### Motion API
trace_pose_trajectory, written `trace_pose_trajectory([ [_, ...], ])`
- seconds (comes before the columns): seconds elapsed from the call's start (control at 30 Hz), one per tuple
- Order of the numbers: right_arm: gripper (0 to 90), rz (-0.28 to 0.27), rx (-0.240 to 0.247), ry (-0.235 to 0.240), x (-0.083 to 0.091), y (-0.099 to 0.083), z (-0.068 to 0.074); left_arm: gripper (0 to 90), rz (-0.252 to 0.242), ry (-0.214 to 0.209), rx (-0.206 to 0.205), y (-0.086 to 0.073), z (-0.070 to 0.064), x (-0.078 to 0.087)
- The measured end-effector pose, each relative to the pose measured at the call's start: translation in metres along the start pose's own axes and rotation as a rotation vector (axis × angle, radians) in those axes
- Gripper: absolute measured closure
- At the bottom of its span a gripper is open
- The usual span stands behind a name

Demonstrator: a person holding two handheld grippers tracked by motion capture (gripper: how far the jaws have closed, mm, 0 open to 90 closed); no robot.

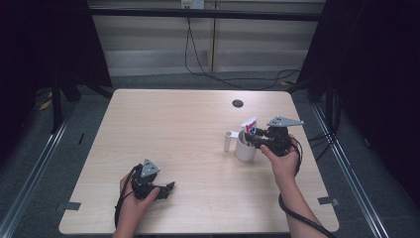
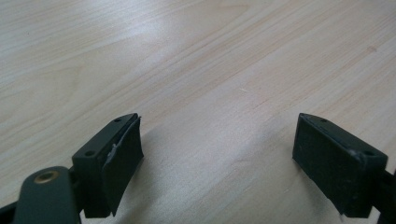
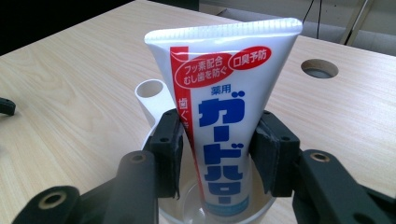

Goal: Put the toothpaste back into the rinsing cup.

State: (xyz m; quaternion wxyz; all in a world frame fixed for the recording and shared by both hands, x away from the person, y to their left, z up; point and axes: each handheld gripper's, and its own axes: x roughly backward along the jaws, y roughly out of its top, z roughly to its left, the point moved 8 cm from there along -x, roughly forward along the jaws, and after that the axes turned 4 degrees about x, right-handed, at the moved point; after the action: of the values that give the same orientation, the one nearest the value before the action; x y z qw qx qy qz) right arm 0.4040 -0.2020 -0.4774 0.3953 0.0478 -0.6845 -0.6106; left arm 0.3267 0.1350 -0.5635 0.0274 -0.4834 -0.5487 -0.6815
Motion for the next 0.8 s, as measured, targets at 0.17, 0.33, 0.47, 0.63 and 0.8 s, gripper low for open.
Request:
trace_pose_trajectory([
  [0.17, 56.0, 0.004, 0.006, 0.002, 0.0005, -0.0010, 0.0017, 15.6, 0.000, 0.000, -0.001, 0.0000, 0.0000, 0.0000],
  [0.33, 55.5, 0.015, 0.014, 0.003, 0.0026, -0.0020, 0.0021, 15.6, 0.000, 0.000, 0.000, 0.0000, 0.0000, 0.0000],
  [0.47, 55.3, 0.010, 0.005, 0.006, 0.0041, -0.0028, 0.0009, 15.6, 0.000, 0.000, 0.000, 0.0000, 0.0000, 0.0000],
  [0.63, 54.7, 0.021, 0.006, 0.010, 0.0054, -0.0034, 0.0004, 15.6, 0.002, 0.000, -0.002, -0.0001, 0.0001, 0.0001],
  [0.8, 54.3, 0.038, 0.027, 0.012, 0.0061, -0.0034, 0.0015, 15.5, 0.000, 0.000, -0.001, -0.0001, 0.0000, 0.0000],
])
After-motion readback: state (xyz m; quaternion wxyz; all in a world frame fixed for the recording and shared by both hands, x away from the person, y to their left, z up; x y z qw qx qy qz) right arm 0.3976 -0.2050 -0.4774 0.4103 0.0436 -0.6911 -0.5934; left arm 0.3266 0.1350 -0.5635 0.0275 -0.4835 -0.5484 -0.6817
